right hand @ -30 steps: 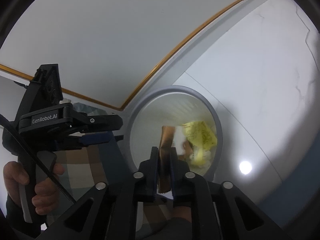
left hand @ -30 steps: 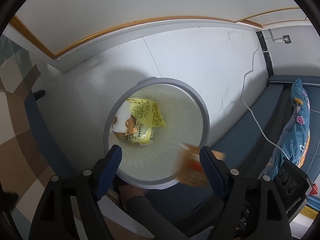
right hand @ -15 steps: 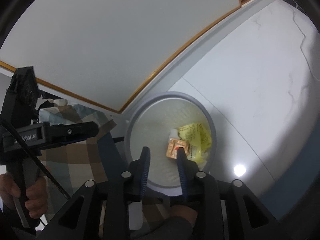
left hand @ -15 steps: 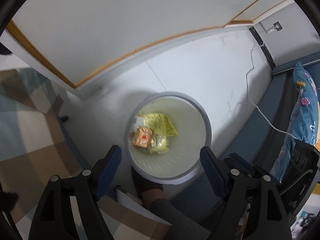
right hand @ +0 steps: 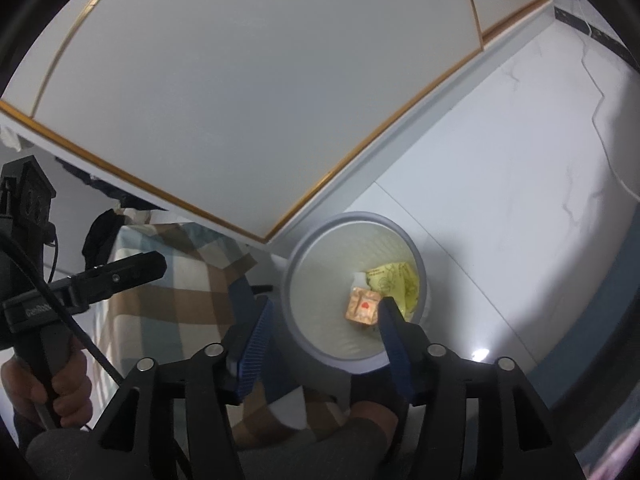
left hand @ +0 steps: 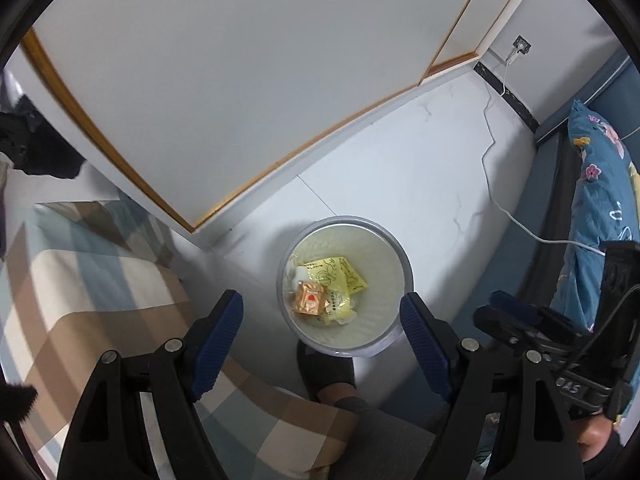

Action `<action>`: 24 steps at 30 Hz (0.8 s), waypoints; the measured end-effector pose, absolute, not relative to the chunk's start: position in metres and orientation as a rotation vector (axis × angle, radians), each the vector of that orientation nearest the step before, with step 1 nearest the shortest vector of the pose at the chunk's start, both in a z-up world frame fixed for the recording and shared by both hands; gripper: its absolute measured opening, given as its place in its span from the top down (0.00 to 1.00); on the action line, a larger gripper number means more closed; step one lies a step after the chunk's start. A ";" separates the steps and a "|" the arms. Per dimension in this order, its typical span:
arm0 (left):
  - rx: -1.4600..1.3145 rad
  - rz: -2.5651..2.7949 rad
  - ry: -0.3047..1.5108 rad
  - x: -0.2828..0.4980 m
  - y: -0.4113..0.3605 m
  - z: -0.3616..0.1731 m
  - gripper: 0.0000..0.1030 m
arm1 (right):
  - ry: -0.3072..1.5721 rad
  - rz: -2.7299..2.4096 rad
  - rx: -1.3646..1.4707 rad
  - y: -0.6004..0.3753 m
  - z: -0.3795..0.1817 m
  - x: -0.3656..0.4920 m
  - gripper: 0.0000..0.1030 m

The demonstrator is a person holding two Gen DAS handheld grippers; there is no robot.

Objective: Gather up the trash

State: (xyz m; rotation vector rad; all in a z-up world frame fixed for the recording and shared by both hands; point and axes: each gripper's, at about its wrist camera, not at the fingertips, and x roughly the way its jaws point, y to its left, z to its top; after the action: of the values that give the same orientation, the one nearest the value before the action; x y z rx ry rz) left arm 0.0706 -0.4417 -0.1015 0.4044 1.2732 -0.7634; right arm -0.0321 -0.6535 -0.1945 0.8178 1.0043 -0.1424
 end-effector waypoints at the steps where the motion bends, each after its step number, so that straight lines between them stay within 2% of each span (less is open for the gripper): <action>1: 0.406 -0.762 1.262 0.069 -0.440 -0.100 0.24 | 1.003 -0.139 0.814 -0.652 -0.191 -0.034 0.40; 14: 0.406 -0.733 1.193 0.059 -0.422 -0.086 0.24 | 0.967 -0.118 0.772 -0.640 -0.153 -0.042 0.29; 24: 0.398 -0.756 1.193 0.055 -0.418 -0.081 0.24 | 0.961 -0.120 0.779 -0.640 -0.147 -0.042 0.27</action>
State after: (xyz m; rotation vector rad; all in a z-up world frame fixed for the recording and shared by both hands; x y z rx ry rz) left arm 0.0550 -0.4177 -0.0811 0.3983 1.1932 -0.7564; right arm -0.0423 -0.6402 -0.1473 0.7790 0.9610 -0.1204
